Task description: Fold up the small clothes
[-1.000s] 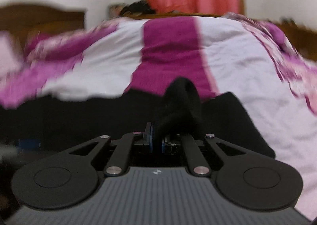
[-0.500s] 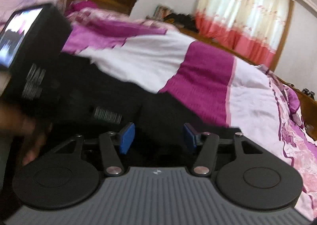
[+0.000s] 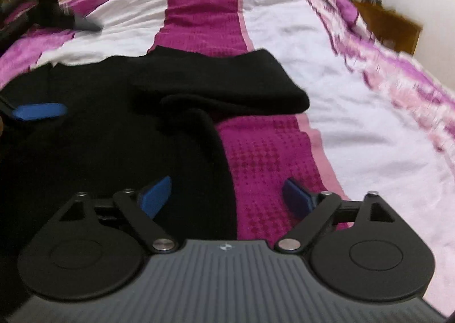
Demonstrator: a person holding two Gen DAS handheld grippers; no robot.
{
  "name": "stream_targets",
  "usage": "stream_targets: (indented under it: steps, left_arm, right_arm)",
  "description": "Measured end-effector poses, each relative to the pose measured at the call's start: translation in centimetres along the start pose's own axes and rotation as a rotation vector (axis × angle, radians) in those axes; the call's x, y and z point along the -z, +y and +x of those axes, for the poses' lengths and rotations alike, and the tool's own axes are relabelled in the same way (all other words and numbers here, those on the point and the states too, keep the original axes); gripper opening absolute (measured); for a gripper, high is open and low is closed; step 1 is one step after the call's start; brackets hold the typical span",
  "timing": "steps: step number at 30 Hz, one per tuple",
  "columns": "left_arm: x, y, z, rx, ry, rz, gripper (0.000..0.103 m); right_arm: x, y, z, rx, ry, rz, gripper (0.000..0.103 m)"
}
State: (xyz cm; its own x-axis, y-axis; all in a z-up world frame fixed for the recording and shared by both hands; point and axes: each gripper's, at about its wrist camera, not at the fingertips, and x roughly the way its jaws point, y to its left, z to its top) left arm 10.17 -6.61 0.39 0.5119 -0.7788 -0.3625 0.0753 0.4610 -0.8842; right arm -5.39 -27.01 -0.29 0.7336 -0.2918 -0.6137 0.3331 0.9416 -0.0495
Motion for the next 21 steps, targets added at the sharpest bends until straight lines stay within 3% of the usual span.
stream_targets:
  steps: [4, 5, 7, 11, 12, 14, 15, 21]
  left_arm:
    - [1.0, -0.3, 1.0, 0.027, 0.01, -0.137, 0.103]
    - [1.4, -0.8, 1.2, 0.033, 0.03, -0.124, 0.103]
    - [2.0, -1.7, 2.0, -0.022, 0.056, -0.069, 0.103]
    - [2.7, -2.9, 4.0, -0.119, 0.035, 0.019, 0.101]
    - [2.7, -3.2, 4.5, -0.143, 0.03, 0.047, 0.096]
    - [2.7, -4.4, 5.2, -0.286, 0.01, 0.142, 0.015]
    - [2.6, -4.7, 5.7, -0.36, 0.014, 0.172, 0.015]
    - [1.9, -6.6, 5.9, -0.411, -0.02, 0.283, 0.009]
  right_arm:
    - [-0.9, -1.0, 0.8, -0.066, 0.017, 0.031, 0.097]
    - [-1.2, -1.1, 0.8, -0.078, 0.022, 0.032, 0.097]
    - [-1.4, -1.1, 0.7, -0.088, 0.024, 0.012, 0.097]
    - [-1.1, -1.5, 0.7, -0.121, -0.002, 0.022, 0.1]
    - [-1.1, -1.8, 0.8, -0.139, -0.002, 0.033, 0.102]
    - [-1.6, -1.8, 1.1, -0.148, 0.021, 0.018, 0.103]
    - [-1.6, -1.7, 1.2, -0.149, 0.02, -0.003, 0.103]
    - [-2.0, -2.1, 1.6, -0.178, 0.043, -0.011, 0.103]
